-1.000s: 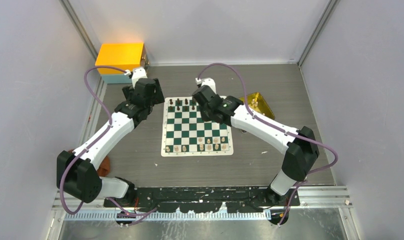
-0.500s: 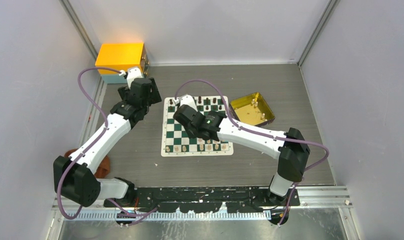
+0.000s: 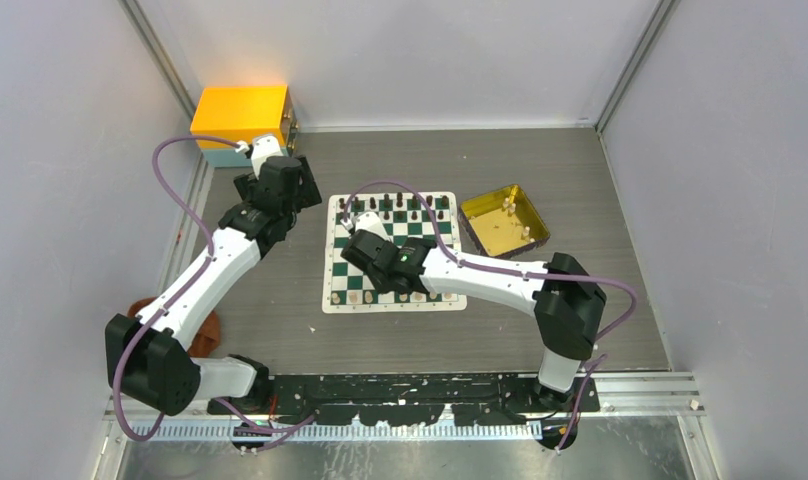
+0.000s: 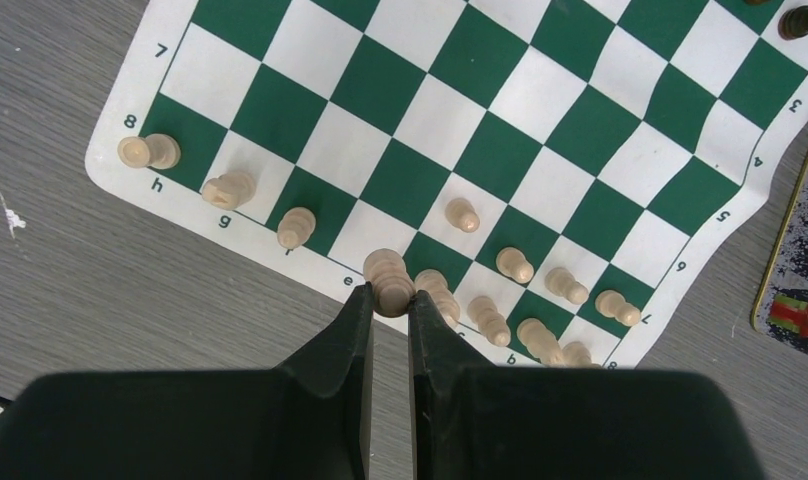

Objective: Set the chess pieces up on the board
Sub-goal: Place the chess piece on the chessboard.

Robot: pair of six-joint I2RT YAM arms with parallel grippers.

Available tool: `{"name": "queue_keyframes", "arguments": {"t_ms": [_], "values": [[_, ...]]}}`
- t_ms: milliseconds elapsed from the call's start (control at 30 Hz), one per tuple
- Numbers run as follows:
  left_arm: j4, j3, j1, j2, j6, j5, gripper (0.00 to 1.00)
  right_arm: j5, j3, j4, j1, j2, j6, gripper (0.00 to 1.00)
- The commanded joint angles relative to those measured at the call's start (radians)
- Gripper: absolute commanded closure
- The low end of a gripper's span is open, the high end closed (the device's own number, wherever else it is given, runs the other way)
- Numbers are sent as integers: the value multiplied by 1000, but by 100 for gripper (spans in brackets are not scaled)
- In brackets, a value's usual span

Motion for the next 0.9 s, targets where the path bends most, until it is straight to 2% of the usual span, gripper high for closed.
{"name": "queue_keyframes", "arguments": {"t_ms": [0,867], "values": [[9,37,7,-37,-4,-16,1,6,1,56,7,4,-7,100],[17,40,14,-18,1,-12,1,-41,-66,136,7,64,-4,100]]}}
